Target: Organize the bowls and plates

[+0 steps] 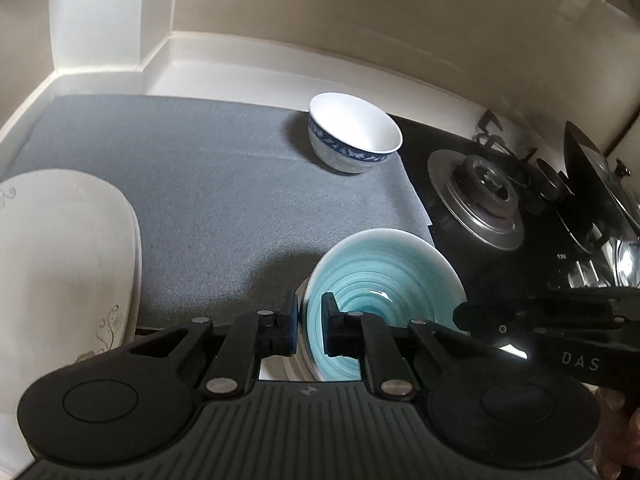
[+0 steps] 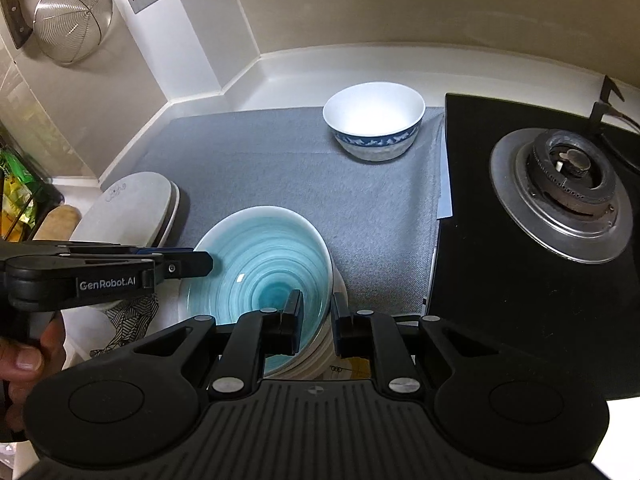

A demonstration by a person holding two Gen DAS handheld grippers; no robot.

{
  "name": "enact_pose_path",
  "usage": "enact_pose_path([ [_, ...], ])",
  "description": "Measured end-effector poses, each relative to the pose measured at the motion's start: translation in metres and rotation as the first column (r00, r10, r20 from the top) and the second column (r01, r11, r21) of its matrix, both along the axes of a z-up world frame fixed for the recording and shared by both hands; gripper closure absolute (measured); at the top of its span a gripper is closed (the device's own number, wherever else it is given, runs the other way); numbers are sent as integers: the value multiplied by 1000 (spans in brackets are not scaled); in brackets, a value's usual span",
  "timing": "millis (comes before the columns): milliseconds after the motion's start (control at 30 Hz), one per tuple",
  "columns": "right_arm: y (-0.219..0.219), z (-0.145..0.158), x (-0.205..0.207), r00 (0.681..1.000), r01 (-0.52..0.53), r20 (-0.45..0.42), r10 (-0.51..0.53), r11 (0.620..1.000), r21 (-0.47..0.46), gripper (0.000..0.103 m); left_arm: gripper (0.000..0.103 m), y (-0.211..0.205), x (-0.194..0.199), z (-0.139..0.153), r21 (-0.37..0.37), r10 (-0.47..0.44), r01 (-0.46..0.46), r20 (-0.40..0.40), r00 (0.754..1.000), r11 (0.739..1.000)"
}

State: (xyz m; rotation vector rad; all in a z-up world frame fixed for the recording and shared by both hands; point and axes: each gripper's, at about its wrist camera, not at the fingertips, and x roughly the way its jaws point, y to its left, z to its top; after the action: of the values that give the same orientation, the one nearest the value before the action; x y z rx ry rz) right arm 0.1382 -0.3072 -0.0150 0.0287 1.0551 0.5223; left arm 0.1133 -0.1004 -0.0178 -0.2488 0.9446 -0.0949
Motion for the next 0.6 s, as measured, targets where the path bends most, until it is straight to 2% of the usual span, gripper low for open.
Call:
enact_pose_path([
  [100, -6, 0, 13, 995, 41, -90, -37, 998, 37, 86, 91, 2, 4, 2, -14, 20, -21, -22, 1000, 1000],
  [267, -21, -6, 33, 959, 142, -262, -109, 984, 108, 86, 91, 0, 9, 4, -3, 22, -22, -43, 999, 1000],
  [600, -18, -7, 36, 957, 102, -282, -74, 991, 84, 84, 91, 1, 13, 7, -22, 14, -15, -57, 998, 1000],
])
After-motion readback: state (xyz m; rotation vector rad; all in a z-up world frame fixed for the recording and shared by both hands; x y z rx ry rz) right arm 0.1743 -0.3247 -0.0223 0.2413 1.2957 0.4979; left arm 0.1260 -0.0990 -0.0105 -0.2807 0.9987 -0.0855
